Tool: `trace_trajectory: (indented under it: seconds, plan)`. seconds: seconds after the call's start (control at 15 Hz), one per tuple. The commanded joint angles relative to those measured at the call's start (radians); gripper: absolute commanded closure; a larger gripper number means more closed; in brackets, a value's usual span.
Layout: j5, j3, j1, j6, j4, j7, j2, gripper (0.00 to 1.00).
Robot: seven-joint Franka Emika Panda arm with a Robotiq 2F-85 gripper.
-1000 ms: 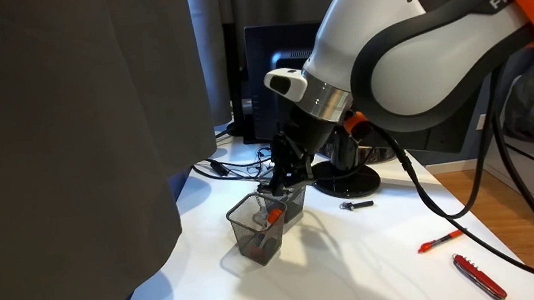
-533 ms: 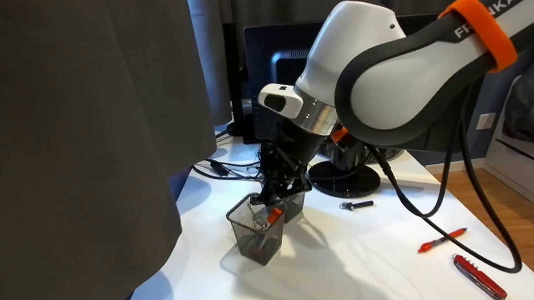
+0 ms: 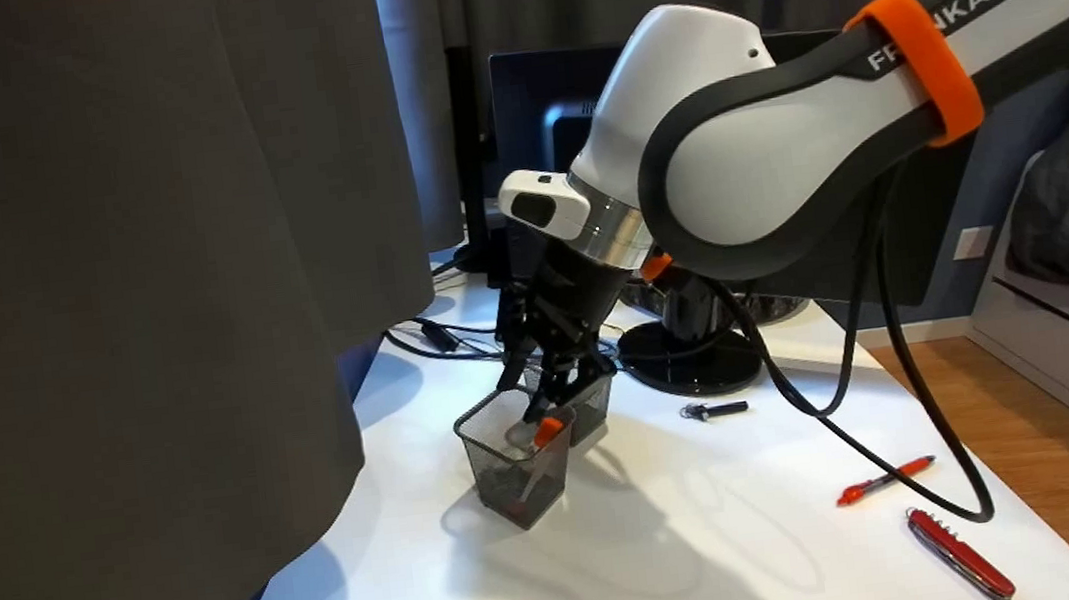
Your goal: Pick up the keychain from the table and put it in the gray pen holder on the left
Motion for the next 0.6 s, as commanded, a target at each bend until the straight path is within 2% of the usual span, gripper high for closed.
trace_trajectory:
  seconds: [0.0,0.13,0.2,0.27,0.33,0.4,0.47,0.53]
  plan:
    - [0.029,-0.022,0.023,-0.039,0.039,-0.036,0.001,0.23]
    - [0.013,-0.06,0.037,-0.084,0.005,-0.001,-0.046,0.09]
    - [-0.042,-0.087,0.04,-0.118,-0.034,0.058,-0.084,0.03]
    - [-0.065,-0.117,0.049,-0.134,-0.065,0.08,-0.115,0.0]
    - [-0.068,-0.115,0.03,-0.139,-0.114,0.081,-0.152,0.0]
    - [-0.046,-0.076,-0.013,-0.118,-0.169,0.035,-0.187,0.0]
    - [-0.03,-0.047,-0.051,-0.041,-0.234,-0.002,-0.221,0.0]
    - [-0.014,-0.101,0.025,-0.1,-0.069,0.018,-0.112,0.0]
